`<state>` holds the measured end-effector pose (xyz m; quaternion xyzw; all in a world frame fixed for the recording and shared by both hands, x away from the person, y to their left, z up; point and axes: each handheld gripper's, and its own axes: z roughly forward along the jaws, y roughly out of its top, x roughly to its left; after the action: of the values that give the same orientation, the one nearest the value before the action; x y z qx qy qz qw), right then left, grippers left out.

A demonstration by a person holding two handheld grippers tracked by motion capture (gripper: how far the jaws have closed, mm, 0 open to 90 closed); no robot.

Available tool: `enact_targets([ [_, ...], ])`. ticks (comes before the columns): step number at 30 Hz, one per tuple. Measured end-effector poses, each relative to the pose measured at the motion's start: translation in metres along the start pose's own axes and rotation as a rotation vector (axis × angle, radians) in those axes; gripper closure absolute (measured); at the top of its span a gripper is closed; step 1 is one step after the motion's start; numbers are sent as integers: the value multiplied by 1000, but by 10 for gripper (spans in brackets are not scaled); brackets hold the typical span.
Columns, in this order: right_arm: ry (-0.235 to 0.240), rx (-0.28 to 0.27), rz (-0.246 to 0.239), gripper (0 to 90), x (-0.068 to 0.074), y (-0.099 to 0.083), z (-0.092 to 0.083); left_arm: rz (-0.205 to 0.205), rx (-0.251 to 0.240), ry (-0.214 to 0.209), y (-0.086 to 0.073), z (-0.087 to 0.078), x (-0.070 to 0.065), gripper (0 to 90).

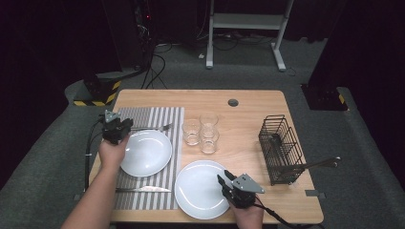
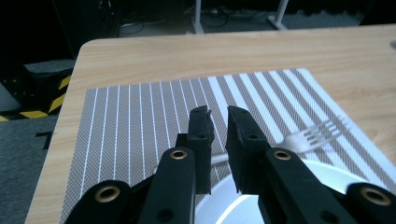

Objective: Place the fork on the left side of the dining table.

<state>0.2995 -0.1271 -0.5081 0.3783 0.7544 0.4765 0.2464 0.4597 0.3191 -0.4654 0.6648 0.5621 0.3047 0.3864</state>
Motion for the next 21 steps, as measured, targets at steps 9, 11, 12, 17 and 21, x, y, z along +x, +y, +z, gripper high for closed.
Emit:
enact_targets([
  [9, 9, 14, 2, 665, -1, 0, 2, 17, 5, -2, -1, -12, -13, 766],
  [11, 22, 14, 3, 681, -3, 0, 2, 21, 4, 3, -3, -15, -16, 767],
  [12, 22, 15, 3, 680, -3, 1, 2, 21, 11, 4, -5, -17, -18, 767],
  [17, 17, 20, -1, 668, -6, 0, 1, 57, 24, 16, -9, -22, -26, 751],
  [21, 22, 32, 6, 661, -9, -1, 4, 57, 16, 15, -14, -30, -33, 745],
])
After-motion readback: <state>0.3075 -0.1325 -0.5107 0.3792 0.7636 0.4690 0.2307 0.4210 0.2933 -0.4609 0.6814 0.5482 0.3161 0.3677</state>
